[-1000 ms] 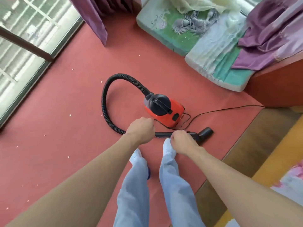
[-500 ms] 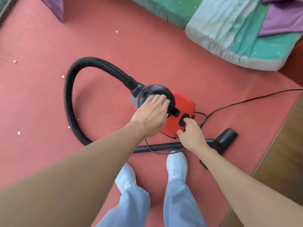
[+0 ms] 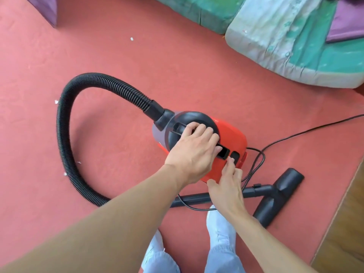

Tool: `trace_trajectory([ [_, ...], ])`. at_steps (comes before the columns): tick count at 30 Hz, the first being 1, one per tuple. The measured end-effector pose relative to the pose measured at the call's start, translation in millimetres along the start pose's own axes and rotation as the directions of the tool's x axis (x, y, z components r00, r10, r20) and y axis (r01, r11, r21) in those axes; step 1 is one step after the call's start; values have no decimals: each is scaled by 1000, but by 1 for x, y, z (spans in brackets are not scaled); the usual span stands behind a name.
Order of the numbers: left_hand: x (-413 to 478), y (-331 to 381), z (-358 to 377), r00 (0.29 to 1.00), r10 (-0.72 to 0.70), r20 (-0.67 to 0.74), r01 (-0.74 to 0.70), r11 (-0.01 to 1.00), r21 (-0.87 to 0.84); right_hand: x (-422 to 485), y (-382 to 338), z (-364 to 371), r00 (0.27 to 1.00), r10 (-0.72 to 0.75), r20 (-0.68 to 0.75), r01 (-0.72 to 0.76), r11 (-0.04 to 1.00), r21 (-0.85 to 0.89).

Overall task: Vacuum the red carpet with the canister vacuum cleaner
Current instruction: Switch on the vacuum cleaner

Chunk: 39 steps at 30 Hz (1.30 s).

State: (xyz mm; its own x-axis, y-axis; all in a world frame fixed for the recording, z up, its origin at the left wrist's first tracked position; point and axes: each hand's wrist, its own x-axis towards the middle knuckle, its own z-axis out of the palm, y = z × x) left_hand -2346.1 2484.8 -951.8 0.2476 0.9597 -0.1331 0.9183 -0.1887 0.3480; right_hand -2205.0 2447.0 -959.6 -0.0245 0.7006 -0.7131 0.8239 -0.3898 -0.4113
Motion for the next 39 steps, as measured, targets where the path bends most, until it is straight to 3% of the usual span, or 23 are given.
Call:
trace_trajectory([
  [5,3,-3,-2,1000,-11,26,12,999,-51,-4,-4,9,999,-35,-15,33,996,-86],
  [8,-9,-5,-19,1000,-22,-17,17,969,-245,-14,-2,1,994,-14,-113,8,998,-56],
  [11,-56,-9,-28,975,-163,-152,103,935,-339,-44,9,8,982,-58,-178,49,997,-55],
  [13,-100,-14,-20,958,-285,-21,260,900,-350,-71,21,28,996,-41,-75,35,997,-71],
  [15,-144,-26,-7,858,-405,315,490,828,-271,-96,35,50,995,14,103,1,990,-141],
  [17,-187,-39,7,676,-498,543,651,748,-125,-112,49,68,967,55,250,-1,977,-212],
  [19,-220,-49,22,540,-552,635,732,680,-30,-120,56,84,935,95,342,-3,966,-259],
  [21,-237,-55,42,503,-573,647,775,631,-44,-118,58,99,915,119,385,-1,956,-292],
  [23,-242,-58,69,526,-552,647,773,628,-93,-112,58,118,906,115,408,13,955,-296],
  [25,-239,-62,101,583,-527,619,721,687,-93,-103,58,136,895,100,435,38,954,-298],
  [29,-226,-70,159,650,-521,553,592,804,61,-81,67,165,888,116,444,9,963,-269],
  [34,-225,-75,195,728,-447,520,398,893,210,-63,79,179,862,191,470,-128,978,-162],
  [39,-231,-74,154,734,-241,635,335,942,-29,-68,88,170,861,232,452,-207,973,-105],
])
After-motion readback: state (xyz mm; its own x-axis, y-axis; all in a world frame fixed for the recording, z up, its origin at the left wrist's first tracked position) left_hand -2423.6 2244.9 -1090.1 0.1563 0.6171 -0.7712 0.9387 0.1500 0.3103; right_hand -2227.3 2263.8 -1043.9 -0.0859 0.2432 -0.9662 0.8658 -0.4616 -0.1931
